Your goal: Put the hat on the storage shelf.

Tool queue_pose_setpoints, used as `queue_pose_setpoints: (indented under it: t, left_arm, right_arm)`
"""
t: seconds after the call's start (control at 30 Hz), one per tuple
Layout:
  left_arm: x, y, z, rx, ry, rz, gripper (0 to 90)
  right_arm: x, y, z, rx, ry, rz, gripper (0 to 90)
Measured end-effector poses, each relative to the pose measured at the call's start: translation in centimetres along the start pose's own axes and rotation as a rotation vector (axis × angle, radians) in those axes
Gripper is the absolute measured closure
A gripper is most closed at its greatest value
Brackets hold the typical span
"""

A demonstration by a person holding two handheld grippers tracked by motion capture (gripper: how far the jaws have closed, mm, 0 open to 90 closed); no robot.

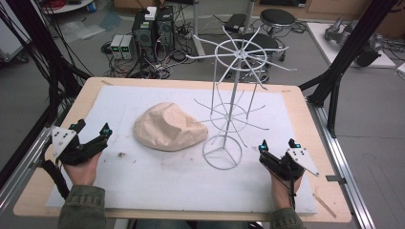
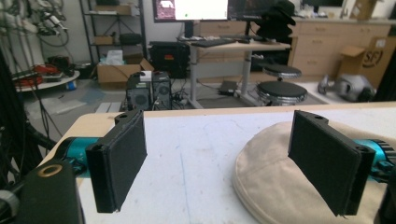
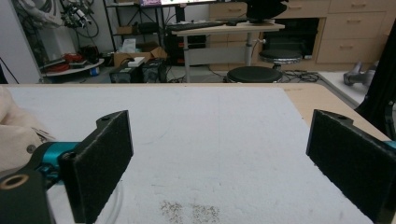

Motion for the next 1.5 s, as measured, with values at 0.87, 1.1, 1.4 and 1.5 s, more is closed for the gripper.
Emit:
queue_pose_setpoints:
  t: [0.87, 1.1, 1.4, 1.5]
  left_arm:
    - [11.5, 2.2, 3.9, 0.055, -0.218, -0.172, 21.7]
    - [13.6, 1.9, 5.1, 0.059, -0.266, -0.236, 21.7]
    - [15.9, -0.2, 7.0, 0.105, -0.314, -0.382, 22.2]
    - [16.6, -1.0, 7.4, 0.111, -0.325, -0.421, 21.9]
  right_arm:
    - [-0.1, 0.0, -0.8, -0.025, 0.037, 0.002, 6.1]
    - [0.0, 0.0, -0.5, -0.005, 0.030, 0.004, 6.1]
    - [0.1, 0.0, -0.5, 0.008, 0.032, -0.001, 6.1]
    - [0.2, -0.1, -0.5, 0.007, 0.036, -0.003, 6.1]
Point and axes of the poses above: each handheld gripper's, and its own axes: x roughly forward along the jaws, y roughly out of its top, z roughly to its right, the point moved 3 cm from there along x, roughly forward along the jaws, and after that the axes turned 7 degrees about z, right-handed, at the moved point
